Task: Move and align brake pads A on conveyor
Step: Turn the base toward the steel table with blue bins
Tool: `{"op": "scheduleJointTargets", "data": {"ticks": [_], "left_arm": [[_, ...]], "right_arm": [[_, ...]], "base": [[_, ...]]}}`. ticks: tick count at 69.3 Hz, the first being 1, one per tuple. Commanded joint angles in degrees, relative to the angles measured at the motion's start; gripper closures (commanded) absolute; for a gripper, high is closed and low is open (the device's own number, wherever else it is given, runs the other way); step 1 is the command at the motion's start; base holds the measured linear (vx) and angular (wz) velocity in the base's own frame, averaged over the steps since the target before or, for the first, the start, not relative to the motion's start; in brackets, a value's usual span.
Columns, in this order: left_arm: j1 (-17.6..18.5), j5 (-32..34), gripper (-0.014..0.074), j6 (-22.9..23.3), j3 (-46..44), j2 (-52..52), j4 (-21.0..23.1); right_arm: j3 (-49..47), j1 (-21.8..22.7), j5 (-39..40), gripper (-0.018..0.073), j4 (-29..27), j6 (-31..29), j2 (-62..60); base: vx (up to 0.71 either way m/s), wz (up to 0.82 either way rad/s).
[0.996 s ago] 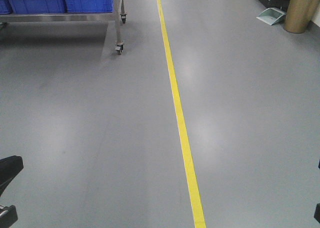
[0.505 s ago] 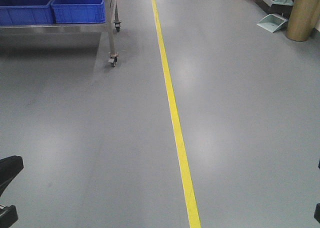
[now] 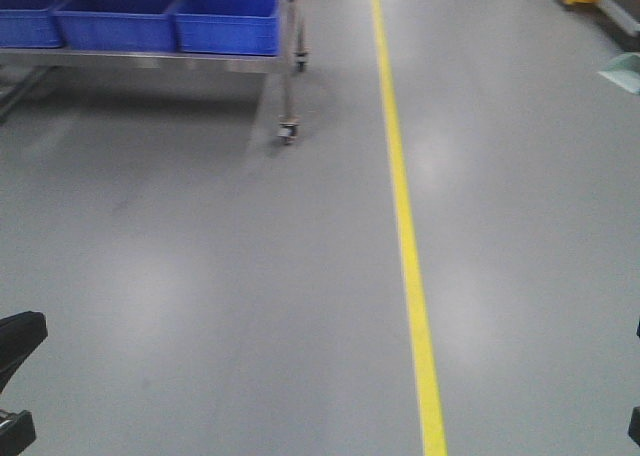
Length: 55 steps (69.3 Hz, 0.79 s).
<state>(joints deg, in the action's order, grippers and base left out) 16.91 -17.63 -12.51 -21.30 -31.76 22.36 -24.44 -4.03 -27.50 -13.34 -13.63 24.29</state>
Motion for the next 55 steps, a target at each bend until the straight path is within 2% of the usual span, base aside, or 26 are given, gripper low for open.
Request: {"op": "scheduleJointTargets", "data": {"ticks": [1,18,55], "left_arm": [[0.36,3.44,0.0603,0.04,-1.53,0.09,0.51],[0.36,3.44,0.0603,0.04,-1.53,0.09,0.51],[0.36,3.44,0.0603,0.04,-1.53,0.09,0.51]], "right_arm": [[-1.56,0.18,3.83,0.0569,-0.46,-0.59,0.42],[-1.56,0.18,3.83,0.0569,-0.46,-0.59,0.42],[-1.56,0.18,3.88,0.0569,-0.44,-0.59,0.42]], "base": [[0.14,0.61],[0.12,0.75],[0.09,0.92]]}}
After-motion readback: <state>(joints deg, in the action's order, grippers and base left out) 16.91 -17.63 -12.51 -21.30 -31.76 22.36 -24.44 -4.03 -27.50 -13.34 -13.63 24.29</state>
